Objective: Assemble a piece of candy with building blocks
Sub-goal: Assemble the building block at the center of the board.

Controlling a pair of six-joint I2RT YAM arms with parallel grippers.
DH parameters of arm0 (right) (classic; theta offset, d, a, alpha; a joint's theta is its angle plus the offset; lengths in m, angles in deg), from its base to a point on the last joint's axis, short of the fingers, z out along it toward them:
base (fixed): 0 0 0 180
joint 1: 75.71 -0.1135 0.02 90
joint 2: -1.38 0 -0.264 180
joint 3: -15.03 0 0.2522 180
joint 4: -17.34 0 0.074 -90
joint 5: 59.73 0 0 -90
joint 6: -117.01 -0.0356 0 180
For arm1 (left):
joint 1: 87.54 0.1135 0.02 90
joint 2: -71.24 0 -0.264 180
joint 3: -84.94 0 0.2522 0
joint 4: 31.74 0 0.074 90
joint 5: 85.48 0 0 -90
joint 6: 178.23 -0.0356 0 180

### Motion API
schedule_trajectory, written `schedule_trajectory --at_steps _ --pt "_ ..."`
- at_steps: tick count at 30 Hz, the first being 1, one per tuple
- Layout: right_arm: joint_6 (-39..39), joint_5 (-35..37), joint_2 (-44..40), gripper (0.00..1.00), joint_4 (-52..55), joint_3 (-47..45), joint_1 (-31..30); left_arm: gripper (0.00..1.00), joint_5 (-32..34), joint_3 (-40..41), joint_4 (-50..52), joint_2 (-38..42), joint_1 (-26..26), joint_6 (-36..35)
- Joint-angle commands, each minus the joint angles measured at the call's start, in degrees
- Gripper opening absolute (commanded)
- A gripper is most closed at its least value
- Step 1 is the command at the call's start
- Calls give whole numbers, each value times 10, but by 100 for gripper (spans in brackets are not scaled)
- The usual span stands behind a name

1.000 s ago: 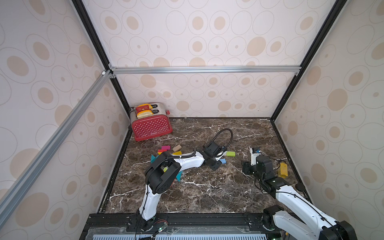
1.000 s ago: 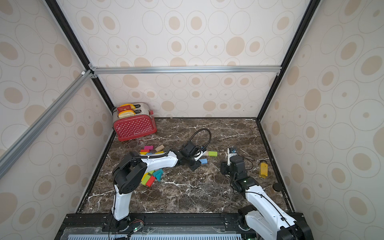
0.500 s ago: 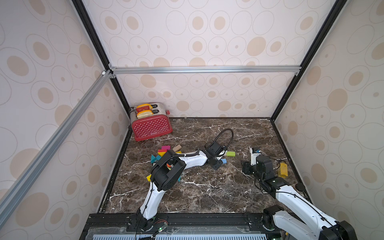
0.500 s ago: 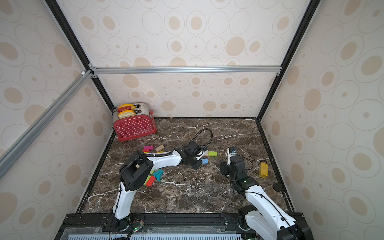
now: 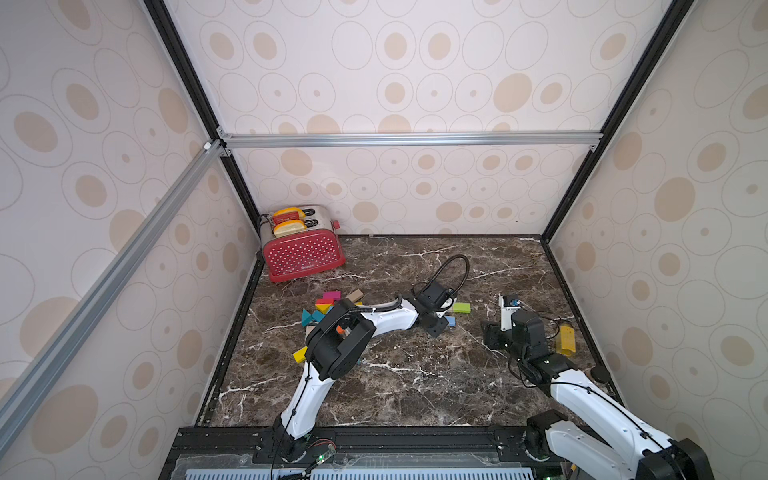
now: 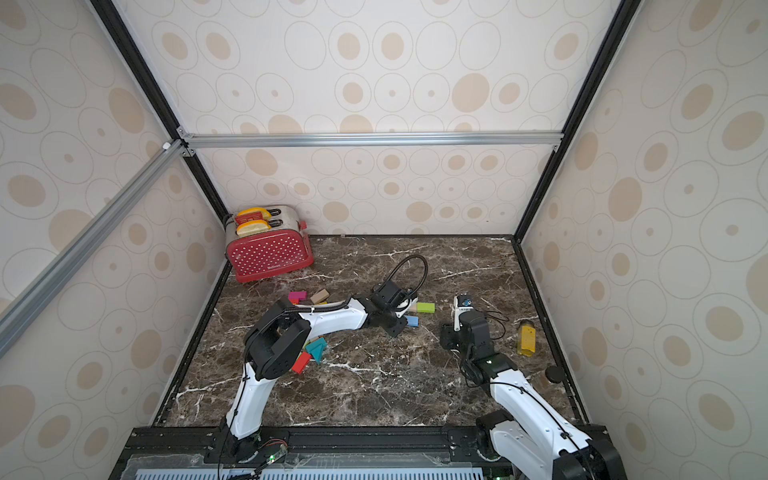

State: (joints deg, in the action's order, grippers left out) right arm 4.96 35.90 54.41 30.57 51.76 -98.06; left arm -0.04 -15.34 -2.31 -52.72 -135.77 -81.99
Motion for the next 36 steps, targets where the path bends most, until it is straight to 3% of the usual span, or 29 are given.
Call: schedule_trajectory --at_steps 1,6,10,16,24,36 --pt "-1 -8 16 61 -11 -3 2 28 15 2 18 -17 3 21" --pt "-9 -63 85 55 -13 25 2 29 15 30 3 6 3 23" --pt "-29 -131 155 40 11 72 2 29 17 60 -7 30 7 29" --pt "-82 -168 230 23 -37 84 2 28 1 97 -35 49 10 30" --pt "-108 -219 314 20 -49 132 3 28 -14 91 -52 34 13 29" --pt "-117 -240 368 19 -66 143 3 25 -40 81 -64 14 14 28"
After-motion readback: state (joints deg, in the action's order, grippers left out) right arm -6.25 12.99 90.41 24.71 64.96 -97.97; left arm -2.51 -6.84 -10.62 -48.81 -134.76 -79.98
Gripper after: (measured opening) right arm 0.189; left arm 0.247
